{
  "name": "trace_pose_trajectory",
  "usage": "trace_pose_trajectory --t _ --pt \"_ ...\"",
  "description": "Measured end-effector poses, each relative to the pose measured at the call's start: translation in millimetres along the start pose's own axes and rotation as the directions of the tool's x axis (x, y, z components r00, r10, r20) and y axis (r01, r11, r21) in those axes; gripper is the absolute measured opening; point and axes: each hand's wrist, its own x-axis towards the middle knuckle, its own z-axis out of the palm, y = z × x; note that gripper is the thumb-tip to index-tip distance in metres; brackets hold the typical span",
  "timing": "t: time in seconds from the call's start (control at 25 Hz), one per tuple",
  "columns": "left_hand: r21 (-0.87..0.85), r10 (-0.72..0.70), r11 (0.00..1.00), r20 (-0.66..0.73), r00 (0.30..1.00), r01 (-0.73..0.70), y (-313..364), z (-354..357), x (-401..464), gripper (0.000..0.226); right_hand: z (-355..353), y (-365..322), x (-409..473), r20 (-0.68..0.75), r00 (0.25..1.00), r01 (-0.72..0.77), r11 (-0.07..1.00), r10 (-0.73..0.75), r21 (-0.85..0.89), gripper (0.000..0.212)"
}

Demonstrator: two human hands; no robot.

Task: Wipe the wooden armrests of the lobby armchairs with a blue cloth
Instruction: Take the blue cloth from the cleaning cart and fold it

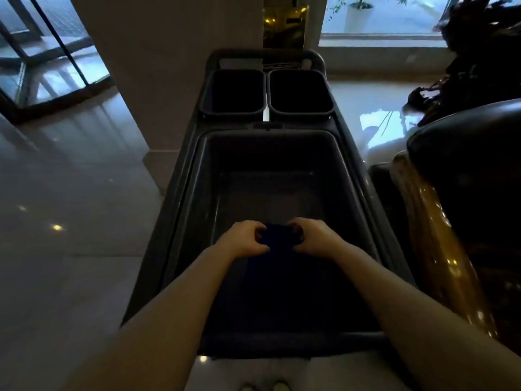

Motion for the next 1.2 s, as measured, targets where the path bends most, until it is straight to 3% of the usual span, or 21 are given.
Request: trace_pose_trajectory --t 0.16,0.28,0.44,0.6,0.84,1.2 --pt "0.011 -0.034 0.999 0.080 0.996 0.034 -6.8 45.6 12.9 0.055 39.0 21.6 8.0 0.101 0.993 -0.055 0.997 0.060 -0.050 0.064" --pt "-0.022 -0.036 0.999 -0.003 0.999 0.036 -13.8 64.6 22.8 0.049 57.8 38.3 16.8 0.067 0.996 -0.048 0.995 0.053 -0.083 0.059" --pt "0.046 -0.045 0.998 -0.092 0.995 0.049 -14.0 74.7 25.2 0.040 64.2 39.9 17.4 -0.020 0.999 -0.048 0.997 0.047 -0.054 0.038" --pt "-0.059 -0.154 0.987 -0.106 0.982 0.148 -15.0 68.0 22.4 0.020 58.7 39.0 11.7 -0.050 0.976 -0.207 0.974 0.213 0.096 0.017" --pt "-0.144 -0.179 0.975 -0.060 0.982 0.169 11.1 17.9 15.2 0.021 10.4 19.9 -0.5 -0.119 0.966 -0.203 0.957 0.231 0.208 0.016" --pt "-0.169 -0.013 0.985 -0.211 0.977 -0.023 96.0 -60.3 -25.3 0.012 -88.4 -23.5 -60.2 -0.393 0.910 -0.057 0.979 0.131 0.195 0.015"
